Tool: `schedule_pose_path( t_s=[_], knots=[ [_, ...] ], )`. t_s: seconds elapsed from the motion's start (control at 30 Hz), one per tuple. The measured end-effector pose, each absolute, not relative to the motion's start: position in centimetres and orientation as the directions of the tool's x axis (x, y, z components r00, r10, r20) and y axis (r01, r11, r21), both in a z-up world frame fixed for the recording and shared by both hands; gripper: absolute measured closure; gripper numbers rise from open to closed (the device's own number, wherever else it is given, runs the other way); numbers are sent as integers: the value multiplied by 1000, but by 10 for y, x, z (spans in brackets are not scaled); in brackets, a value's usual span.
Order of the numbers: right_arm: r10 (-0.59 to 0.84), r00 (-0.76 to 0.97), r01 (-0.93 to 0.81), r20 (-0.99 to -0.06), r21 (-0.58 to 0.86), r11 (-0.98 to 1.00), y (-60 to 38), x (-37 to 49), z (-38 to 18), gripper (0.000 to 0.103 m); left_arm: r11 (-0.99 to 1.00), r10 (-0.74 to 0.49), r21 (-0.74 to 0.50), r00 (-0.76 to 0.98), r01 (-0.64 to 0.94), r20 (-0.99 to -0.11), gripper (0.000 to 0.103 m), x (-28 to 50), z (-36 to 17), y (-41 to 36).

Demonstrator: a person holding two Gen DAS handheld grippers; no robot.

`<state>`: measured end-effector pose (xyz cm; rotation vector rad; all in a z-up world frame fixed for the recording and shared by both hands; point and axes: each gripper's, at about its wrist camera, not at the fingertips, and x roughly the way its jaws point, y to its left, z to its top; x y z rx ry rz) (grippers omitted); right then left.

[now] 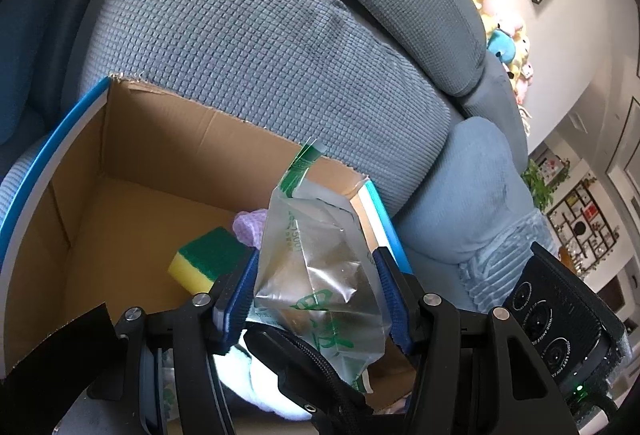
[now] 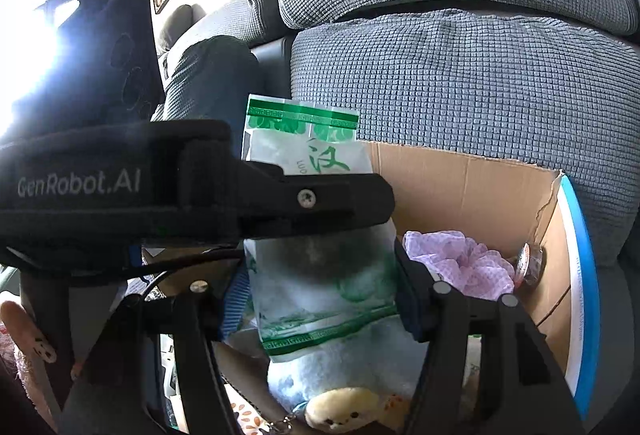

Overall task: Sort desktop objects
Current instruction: 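Open both grippers to drop the bag into the box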

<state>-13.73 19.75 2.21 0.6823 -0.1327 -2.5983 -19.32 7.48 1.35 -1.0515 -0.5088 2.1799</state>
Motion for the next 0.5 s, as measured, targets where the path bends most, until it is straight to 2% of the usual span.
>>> schedule_pose_path(
  t_s=[0.27, 0.33, 0.4, 0.5],
  knots=[
    [-444, -780, 398, -442, 198, -896, 196, -138, 24, 39, -708, 702, -600, -466, -373, -538, 45, -194, 13, 72],
    [-432, -785, 388, -444, 192, -902, 196, -138, 24, 38, -711, 700, -599, -461, -370, -546, 33, -194, 13, 72],
    [-422, -790, 376, -444, 192, -907, 197, -138, 23, 31, -704, 705, -605, -467, -371, -534, 25, -194, 14, 69],
    [-418, -797, 363, -436, 206, -909, 202, -138, 23, 20, -695, 711, -616, -480, -370, -513, 23, -192, 17, 64]
  ],
)
